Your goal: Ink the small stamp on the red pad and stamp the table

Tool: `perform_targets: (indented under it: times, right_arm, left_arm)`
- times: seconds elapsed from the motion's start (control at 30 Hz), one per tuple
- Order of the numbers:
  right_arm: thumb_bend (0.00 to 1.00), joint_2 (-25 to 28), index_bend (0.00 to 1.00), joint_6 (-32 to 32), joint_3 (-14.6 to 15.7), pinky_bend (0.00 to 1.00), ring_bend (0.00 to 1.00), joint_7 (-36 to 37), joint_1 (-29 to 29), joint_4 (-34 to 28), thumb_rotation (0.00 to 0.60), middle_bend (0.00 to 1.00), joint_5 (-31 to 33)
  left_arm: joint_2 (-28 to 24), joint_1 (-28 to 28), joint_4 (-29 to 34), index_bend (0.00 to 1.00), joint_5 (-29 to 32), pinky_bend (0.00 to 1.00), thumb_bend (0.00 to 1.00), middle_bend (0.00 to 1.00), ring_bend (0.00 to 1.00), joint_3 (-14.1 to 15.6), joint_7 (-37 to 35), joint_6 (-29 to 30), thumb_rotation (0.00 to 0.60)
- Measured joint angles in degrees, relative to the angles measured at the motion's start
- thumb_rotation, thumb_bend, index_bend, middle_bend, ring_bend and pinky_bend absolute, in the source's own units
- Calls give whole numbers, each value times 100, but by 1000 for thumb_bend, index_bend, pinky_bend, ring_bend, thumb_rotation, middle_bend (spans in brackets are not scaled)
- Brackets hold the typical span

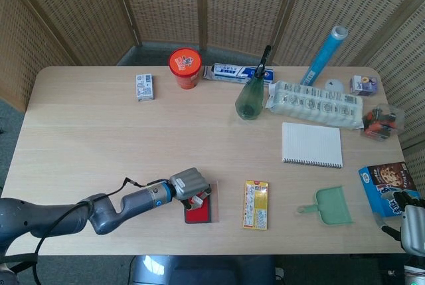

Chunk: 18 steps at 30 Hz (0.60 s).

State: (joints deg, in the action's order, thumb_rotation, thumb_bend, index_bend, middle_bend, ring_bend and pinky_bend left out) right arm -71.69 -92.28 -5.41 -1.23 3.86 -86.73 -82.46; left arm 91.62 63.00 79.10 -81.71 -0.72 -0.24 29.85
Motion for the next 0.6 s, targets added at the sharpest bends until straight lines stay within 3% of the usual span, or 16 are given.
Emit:
perform_targets:
  times: [0.33, 0.6]
  right_arm:
    - [262, 4, 437, 9, 2, 372, 468, 35, -5, 2, 589, 439, -36]
    - [263, -25, 437, 78, -1, 372, 469, 97, -38, 65, 593, 438, -35]
  left_arm:
    - [-597, -125, 462, 637, -192, 932, 365, 1000, 1000, -128, -230, 518, 569]
    - [-1075, -471, 563, 637, -187, 932, 356, 1000, 1000, 5, -356, 833, 571]
